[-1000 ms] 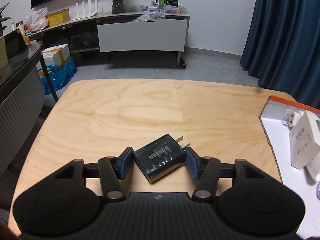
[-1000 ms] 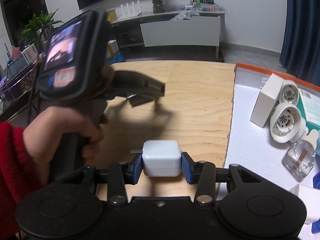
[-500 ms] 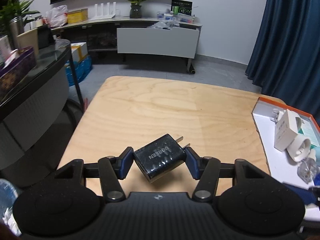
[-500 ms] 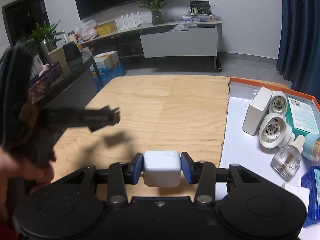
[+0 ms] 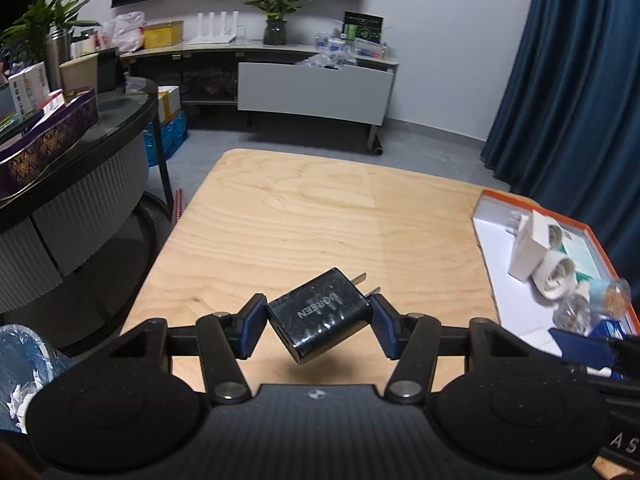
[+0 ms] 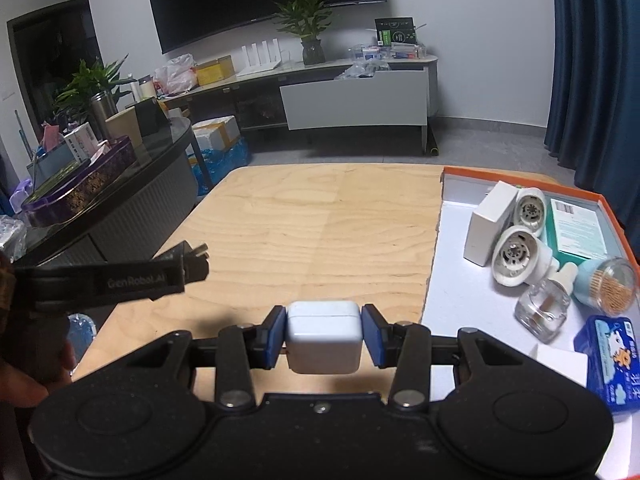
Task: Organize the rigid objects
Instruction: 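Carry the white cube charger and black charger over the lid with both tools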
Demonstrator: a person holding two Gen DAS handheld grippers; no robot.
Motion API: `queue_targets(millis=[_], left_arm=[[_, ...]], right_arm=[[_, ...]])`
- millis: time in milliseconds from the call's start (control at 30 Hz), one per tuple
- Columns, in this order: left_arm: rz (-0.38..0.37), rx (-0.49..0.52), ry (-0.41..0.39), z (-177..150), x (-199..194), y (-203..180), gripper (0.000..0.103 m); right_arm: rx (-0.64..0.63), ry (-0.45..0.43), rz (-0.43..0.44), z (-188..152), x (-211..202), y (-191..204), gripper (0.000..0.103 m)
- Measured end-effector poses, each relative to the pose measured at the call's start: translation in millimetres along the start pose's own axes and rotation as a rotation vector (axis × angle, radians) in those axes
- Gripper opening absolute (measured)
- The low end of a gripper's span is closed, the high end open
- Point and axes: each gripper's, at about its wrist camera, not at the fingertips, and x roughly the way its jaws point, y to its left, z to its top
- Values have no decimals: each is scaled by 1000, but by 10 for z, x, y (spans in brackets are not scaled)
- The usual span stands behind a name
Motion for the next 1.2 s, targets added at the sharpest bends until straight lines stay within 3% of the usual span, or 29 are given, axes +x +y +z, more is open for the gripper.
queue_targets(millis=[300, 1200], left_arm=[[-9, 36, -11, -71, -114, -162, 56], [-129, 79, -8, -78, -275, -686, 57]], right_arm=[[23, -35, -29, -24, -214, -139, 51], [111, -78, -127, -118, -625, -645, 51]])
